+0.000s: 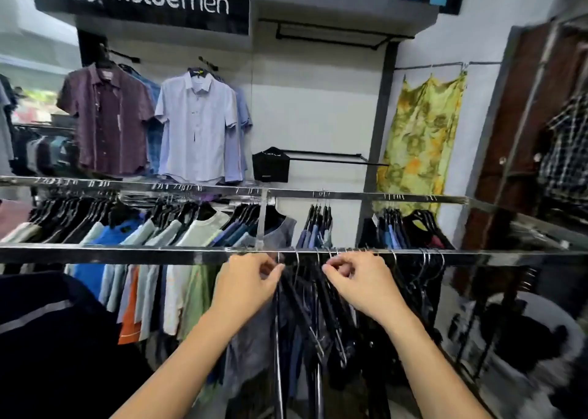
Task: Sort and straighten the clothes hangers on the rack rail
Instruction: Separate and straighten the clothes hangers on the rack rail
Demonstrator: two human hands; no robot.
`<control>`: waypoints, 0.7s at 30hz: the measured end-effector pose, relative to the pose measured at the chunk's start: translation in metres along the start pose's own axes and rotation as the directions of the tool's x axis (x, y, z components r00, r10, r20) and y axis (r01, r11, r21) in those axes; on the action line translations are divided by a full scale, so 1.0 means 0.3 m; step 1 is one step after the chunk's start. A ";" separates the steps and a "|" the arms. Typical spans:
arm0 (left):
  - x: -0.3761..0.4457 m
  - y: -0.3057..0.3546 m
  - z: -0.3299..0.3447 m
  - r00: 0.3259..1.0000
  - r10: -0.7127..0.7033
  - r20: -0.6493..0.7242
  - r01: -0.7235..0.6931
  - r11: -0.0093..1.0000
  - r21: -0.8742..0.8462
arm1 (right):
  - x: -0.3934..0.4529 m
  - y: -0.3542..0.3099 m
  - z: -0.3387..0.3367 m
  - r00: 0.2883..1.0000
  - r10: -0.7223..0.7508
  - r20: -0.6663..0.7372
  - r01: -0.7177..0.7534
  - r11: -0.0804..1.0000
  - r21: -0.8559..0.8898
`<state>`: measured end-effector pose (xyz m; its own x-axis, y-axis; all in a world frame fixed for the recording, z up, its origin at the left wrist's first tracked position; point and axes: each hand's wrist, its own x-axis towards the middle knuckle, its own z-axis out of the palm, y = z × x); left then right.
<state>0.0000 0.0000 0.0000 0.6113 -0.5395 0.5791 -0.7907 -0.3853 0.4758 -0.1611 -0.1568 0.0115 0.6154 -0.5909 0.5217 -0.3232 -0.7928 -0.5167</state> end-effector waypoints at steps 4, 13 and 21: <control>0.012 -0.018 -0.023 0.998 0.066 -0.008 -0.066 0.996 -0.060 | 0.010 -0.066 0.042 0.996 0.091 0.012 -0.090 0.994 -0.059; 0.023 -0.078 -0.161 0.985 0.116 -0.125 -0.128 0.988 -0.091 | 0.027 -0.088 0.080 0.992 0.119 -0.049 -0.126 0.977 -0.171; 0.043 -0.291 -0.299 0.996 -0.042 -0.081 0.054 0.988 0.141 | 0.029 -0.080 0.058 0.998 0.062 -0.023 -0.065 0.988 -0.143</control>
<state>0.0800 0.0938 0.0253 0.6450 -0.4605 0.6099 -0.7536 -0.5157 0.4077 -0.1355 -0.1403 0.0165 0.5773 -0.6424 0.5041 -0.4622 -0.7660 -0.4468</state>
